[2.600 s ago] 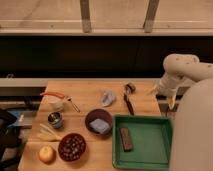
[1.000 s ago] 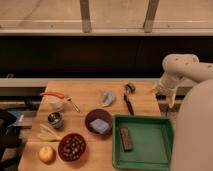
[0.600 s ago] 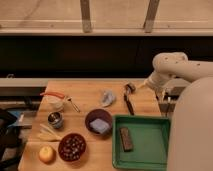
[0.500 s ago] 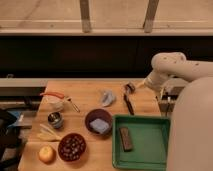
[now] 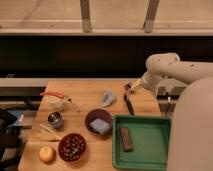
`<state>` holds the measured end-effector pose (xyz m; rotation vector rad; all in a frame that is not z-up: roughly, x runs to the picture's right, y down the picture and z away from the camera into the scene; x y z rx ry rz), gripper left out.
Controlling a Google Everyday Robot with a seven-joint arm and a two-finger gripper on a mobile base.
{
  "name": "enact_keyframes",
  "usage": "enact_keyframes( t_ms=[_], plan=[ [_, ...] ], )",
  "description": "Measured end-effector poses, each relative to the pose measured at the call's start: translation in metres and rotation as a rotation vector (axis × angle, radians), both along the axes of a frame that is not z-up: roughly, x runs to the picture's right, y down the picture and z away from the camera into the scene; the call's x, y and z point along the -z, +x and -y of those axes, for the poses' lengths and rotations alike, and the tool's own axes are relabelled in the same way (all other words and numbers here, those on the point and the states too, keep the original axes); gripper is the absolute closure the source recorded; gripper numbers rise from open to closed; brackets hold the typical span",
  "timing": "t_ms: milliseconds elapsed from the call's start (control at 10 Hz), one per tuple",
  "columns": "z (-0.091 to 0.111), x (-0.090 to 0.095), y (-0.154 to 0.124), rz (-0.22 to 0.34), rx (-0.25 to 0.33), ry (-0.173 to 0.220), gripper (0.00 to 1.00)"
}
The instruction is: Wipe tray with brush
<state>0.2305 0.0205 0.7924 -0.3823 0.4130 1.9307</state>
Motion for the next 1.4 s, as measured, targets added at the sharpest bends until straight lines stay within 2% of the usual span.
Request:
enact_keyframes(
  t_ms=[200,400,500,700,900,1100,1200,1400],
  plan=[
    [0.001,-0.002,-0.002,0.004,0.002,0.003,0.2],
    [0.004,-0.019,-0.011,0.025,0.018,0.015,0.2],
    [0.007,-0.03,-0.021,0.036,0.036,0.02,0.2],
    [0.01,-0.059,-0.044,0.048,0.111,0.019,0.2],
    [0.01,-0.076,-0.05,0.035,0.159,0.009,0.2],
    [0.002,-0.101,-0.056,0.028,0.192,-0.003,0.2],
    [0.001,-0.106,-0.054,0.026,0.185,0.012,0.2],
    [0.005,-0.109,-0.045,0.073,0.098,0.072,0.2]
  ],
)
